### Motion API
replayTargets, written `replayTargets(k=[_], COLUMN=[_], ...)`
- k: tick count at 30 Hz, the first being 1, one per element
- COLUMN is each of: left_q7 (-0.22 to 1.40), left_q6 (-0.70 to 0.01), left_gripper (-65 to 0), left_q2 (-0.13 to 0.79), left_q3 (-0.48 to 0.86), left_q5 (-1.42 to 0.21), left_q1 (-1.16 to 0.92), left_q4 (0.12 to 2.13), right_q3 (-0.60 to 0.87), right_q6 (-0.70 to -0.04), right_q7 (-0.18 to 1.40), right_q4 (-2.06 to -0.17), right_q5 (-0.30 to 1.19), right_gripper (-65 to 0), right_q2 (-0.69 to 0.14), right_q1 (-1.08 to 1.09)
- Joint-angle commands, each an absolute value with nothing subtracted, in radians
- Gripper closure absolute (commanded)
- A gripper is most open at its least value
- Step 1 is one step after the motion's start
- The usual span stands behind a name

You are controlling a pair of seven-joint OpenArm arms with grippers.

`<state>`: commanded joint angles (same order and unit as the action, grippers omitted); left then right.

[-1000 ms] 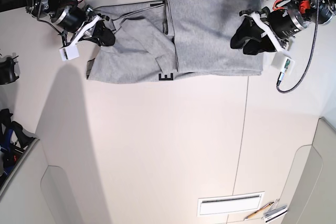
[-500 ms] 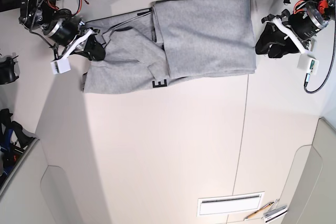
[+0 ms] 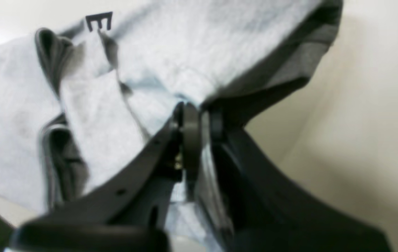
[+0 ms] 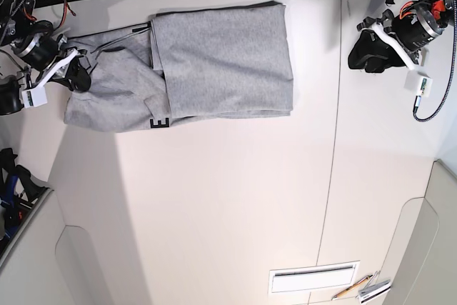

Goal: Fold the T-shirt properly
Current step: 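Lift the collar end with the right gripper and fold it over the stack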

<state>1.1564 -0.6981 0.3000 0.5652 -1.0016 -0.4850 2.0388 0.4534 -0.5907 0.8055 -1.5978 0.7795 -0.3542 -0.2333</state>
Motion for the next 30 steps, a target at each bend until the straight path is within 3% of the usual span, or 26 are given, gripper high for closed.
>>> replayTargets(k=[8,15,30], left_q7=[1.156,1.153,1.153], left_q6=[-0.698,-0.698,-0.698], left_gripper=[-32.0,-32.1,-32.1], left_q2=[0.300,0.300,0.300], left_q3=[0.565,0.565,0.565], left_q5=[-0.983,-0.982,-0.982], left_q1=[-0.485,-0.485,-0.485], left_q4=[2.039,2.039,2.039], right_q3=[0.454,0.454,0.446], right_q6=[-0.592,-0.591,-0.591], right_q7=[0.865,0.929,0.997], right_q4=[-1.697,-1.897,-2.037], right_q5=[0.831,0.851,0.954], right_gripper=[0.0,0.0,0.0], right_q2=[-0.343,-0.278,-0.168], right_q1=[-0.234,-0.234,-0.237])
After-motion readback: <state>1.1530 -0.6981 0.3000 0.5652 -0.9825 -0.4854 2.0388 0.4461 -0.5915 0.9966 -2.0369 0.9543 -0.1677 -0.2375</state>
